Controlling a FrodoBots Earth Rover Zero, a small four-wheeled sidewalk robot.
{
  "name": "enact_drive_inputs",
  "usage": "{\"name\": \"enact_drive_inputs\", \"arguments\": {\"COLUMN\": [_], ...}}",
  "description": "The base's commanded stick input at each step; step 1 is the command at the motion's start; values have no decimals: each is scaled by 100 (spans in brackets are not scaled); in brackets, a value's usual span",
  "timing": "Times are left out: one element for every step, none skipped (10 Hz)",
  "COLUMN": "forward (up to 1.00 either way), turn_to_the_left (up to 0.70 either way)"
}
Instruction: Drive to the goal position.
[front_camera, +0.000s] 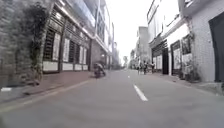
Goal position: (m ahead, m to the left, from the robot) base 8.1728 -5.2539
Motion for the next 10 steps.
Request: {"name": "enact_drive_inputs", "arguments": {"forward": [100,100,100,100,100,100,100,100,100,100], "turn_to_the_left": [-40,-40,-7,0,0,0,0,0,0,0]}}
